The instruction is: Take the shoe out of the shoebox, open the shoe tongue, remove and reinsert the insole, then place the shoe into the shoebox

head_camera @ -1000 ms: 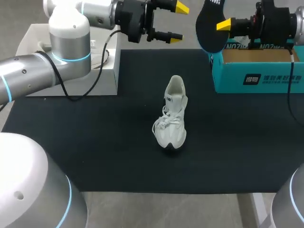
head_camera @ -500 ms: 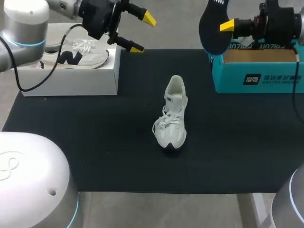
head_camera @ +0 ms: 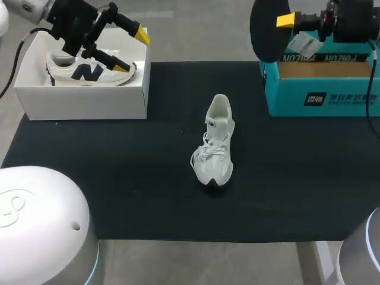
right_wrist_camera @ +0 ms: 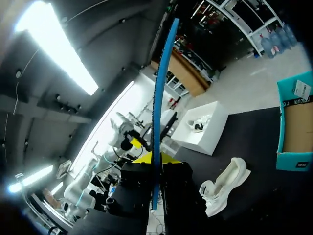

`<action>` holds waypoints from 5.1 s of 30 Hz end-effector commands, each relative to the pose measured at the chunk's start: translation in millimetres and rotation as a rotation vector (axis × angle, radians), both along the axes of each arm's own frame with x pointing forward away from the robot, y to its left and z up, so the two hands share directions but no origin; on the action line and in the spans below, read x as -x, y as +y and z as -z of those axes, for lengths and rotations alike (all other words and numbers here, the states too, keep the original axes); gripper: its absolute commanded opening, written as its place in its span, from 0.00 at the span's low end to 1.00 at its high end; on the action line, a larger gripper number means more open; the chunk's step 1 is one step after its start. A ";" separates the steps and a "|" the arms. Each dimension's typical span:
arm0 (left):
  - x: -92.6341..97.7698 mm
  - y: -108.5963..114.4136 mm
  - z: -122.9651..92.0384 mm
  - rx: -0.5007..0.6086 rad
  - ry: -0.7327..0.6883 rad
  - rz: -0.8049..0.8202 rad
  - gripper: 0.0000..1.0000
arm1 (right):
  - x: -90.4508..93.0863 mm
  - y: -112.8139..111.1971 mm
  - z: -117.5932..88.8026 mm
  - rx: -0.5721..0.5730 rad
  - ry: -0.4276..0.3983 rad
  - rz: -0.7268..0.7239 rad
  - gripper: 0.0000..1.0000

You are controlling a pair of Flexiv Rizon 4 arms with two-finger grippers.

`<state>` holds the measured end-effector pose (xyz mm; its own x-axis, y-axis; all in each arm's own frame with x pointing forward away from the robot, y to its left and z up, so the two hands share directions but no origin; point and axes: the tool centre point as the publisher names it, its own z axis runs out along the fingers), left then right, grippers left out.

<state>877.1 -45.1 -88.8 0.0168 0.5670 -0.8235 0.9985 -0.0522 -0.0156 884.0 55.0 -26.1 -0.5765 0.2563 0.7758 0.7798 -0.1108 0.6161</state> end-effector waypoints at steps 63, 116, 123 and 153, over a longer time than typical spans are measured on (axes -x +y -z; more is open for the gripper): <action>12.8 9.7 9.7 0.032 0.030 -0.133 1.00 | -73.6 64.0 121.6 0.048 -0.157 0.091 0.00; 12.8 9.7 9.7 0.032 0.030 -0.133 1.00 | -113.6 80.2 260.7 0.237 -0.231 0.121 0.00; 12.8 9.7 9.7 0.032 0.030 -0.133 1.00 | -112.0 79.1 276.7 0.248 -0.242 0.117 0.00; 12.8 9.7 9.7 0.032 0.030 -0.133 1.00 | -61.5 79.9 328.2 0.223 -0.114 0.124 0.00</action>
<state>863.9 -35.4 -99.2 -0.0813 0.5314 -0.8432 0.9957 0.0806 -0.0452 952.0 132.8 -351.1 -0.6152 0.4810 0.6246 0.6935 -0.0465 0.7189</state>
